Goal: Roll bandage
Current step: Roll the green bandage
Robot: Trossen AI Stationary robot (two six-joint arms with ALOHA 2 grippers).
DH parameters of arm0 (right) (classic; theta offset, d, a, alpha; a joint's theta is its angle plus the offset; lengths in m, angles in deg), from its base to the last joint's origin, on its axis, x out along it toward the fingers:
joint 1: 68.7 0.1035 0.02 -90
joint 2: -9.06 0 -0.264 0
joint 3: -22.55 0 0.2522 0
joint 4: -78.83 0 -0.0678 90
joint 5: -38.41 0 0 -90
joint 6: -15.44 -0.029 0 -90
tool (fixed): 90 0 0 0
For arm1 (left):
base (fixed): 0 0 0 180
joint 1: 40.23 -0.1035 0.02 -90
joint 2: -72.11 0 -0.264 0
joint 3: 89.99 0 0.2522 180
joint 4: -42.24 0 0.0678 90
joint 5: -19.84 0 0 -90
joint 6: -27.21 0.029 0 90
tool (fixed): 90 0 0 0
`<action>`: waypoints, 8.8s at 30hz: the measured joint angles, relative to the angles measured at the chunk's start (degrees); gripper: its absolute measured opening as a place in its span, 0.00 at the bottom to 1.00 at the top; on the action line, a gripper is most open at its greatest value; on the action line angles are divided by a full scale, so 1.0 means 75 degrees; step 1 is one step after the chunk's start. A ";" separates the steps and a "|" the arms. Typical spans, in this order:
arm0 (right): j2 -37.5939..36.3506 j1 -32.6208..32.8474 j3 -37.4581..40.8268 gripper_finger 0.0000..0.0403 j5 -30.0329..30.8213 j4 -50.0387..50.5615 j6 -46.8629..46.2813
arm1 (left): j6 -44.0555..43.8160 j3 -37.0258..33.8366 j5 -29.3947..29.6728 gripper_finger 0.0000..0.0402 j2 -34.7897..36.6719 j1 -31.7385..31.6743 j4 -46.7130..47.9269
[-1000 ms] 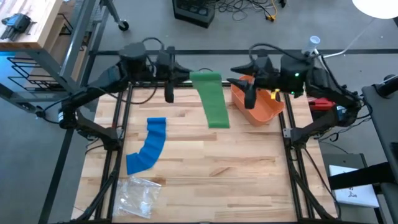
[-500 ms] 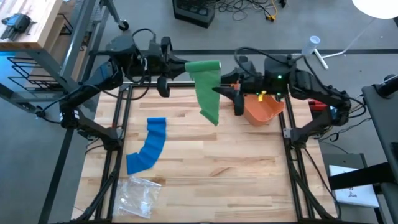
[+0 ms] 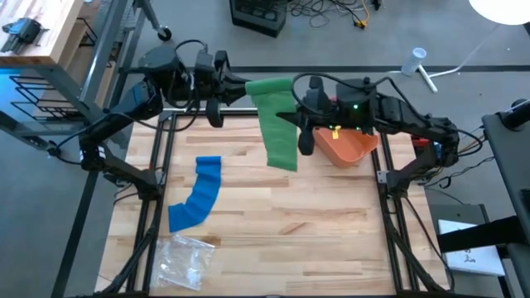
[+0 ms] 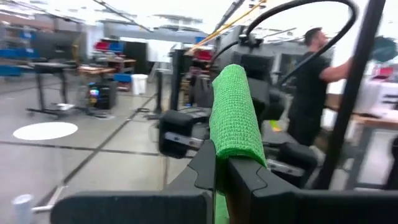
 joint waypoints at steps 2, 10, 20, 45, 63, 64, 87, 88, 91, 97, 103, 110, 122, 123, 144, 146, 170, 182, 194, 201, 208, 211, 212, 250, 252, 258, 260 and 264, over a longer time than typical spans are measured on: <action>-0.0015 0.0000 0.0003 0.01 0.0057 0.0267 0.0024 | -0.0073 0.0000 -0.0281 0.01 0.0012 -0.0003 -0.0085; -0.0179 -0.0046 -0.0006 0.00 0.0396 0.1451 0.0261 | -0.0912 0.0006 -0.1373 0.01 0.0080 -0.0002 -0.1232; -0.0170 0.0009 -0.0006 0.00 -0.0277 0.1292 -0.0314 | -0.0856 0.0009 0.0039 0.01 0.0099 -0.0249 -0.0838; -0.0239 0.0256 0.0000 0.51 -0.0599 0.1103 -0.1322 | 0.0483 0.0026 0.0377 0.01 0.0189 -0.0426 -0.0837; 0.0553 0.0154 0.0000 0.43 0.0604 -0.0066 -0.0193 | 0.0358 0.0513 0.0082 0.01 0.0184 -0.0358 -0.0895; 0.0618 0.0149 0.0000 0.41 0.0615 -0.0130 -0.0199 | 0.0349 0.0513 0.0079 0.01 0.0184 -0.0358 -0.0895; 0.1137 0.0003 0.0000 0.00 -0.0267 -0.0474 -0.1036 | 0.0550 0.0516 0.0109 0.01 0.0751 -0.0933 0.0467; 0.1107 0.0005 0.0000 0.00 -0.0777 -0.0478 -0.1140 | 0.0675 0.0516 0.0125 0.01 0.0758 -0.1073 0.0597; 0.0944 0.0070 0.0000 0.00 -0.2007 -0.0480 -0.1485 | 0.0972 0.0516 0.0318 0.01 0.0715 -0.1483 0.1105; 0.0560 0.0373 0.0000 0.00 -0.2515 -0.1081 -0.2145 | 0.1294 0.0252 0.0326 0.01 0.0344 -0.1932 0.1593; 0.0275 0.0505 0.0000 0.00 -0.2680 -0.2383 -0.2570 | 0.1452 -0.0381 0.0302 0.01 0.0026 -0.1928 0.1554; 0.0033 0.0440 -0.0155 0.00 -0.2616 -0.3563 -0.2680 | 0.1440 -0.1401 -0.0107 0.01 -0.0093 -0.1873 0.1424; 0.0037 -0.0786 -0.0764 0.00 -0.2151 -0.3359 -0.3599 | 0.1478 -0.3178 -0.0715 0.00 -0.0093 -0.0040 0.1056; 0.0037 -0.0918 -0.0761 0.00 -0.2144 -0.3280 -0.3718 | 0.1480 -0.3274 -0.0723 0.00 -0.0093 0.0106 0.0972; 0.0017 -0.2751 -0.0836 0.00 -0.1637 -0.2912 -0.4073 | 0.1355 -0.3313 -0.0725 0.00 -0.0064 0.1402 0.1043; 0.0017 -0.2878 -0.0834 0.00 -0.1613 -0.2784 -0.4078 | 0.1405 -0.3128 -0.0806 0.00 0.0012 0.1431 0.1044; 0.0165 -0.2319 -0.0377 0.00 -0.1269 -0.0015 -0.5603 | 0.3178 0.1728 0.0295 0.00 0.0204 0.1472 0.2367; 0.0162 -0.1788 -0.0269 0.05 -0.1536 0.0417 -0.5495 | 0.3169 0.1597 0.0678 0.00 -0.0034 0.1326 0.1567; 0.0159 -0.1803 -0.0259 0.49 -0.1422 0.0379 -0.6774 | 0.3238 0.1597 0.0484 0.00 -0.0080 0.1323 0.1703; 0.0159 -0.1845 -0.0256 0.63 -0.1888 0.0113 -0.9228 | 0.3703 0.1597 0.0505 0.00 0.0058 0.1324 0.2382; 0.0127 -0.1868 -0.0312 0.68 -0.2249 0.0011 -1.0130 | 0.4149 0.1603 0.0511 0.00 0.0239 0.1323 0.3398; 0.0113 -0.2015 -0.0350 0.69 -0.2220 -0.0015 -1.0330 | 0.4167 0.1600 0.0511 0.00 0.0239 0.1323 0.3784; 0.0113 -0.2099 -0.0352 0.69 -0.2232 0.0044 -1.0312 | 0.4167 0.1600 0.0508 0.00 0.0241 0.1323 0.3866; -0.0743 0.0285 0.0259 0.56 -0.0628 0.0933 -0.2140 | 0.0563 0.0996 0.0266 0.01 0.0196 0.0551 0.1905; -0.0585 0.0279 0.0256 0.56 -0.0410 0.0522 -0.1679 | 0.0379 0.1000 0.0269 0.01 0.0197 0.0506 0.1688; -0.0245 0.0189 0.0256 0.54 -0.0332 0.0067 -0.0320 | 0.0005 0.1047 0.0260 0.01 0.0207 0.0496 0.1160; -0.0153 0.0167 0.0256 0.53 -0.0169 0.0067 0.0074 | -0.0197 0.1179 0.0270 0.01 0.0204 0.0496 0.1152; 0.0126 0.0137 0.0256 0.50 0.0018 -0.0016 0.0466 | -0.0575 0.1434 0.0254 0.01 0.0210 0.0498 0.1079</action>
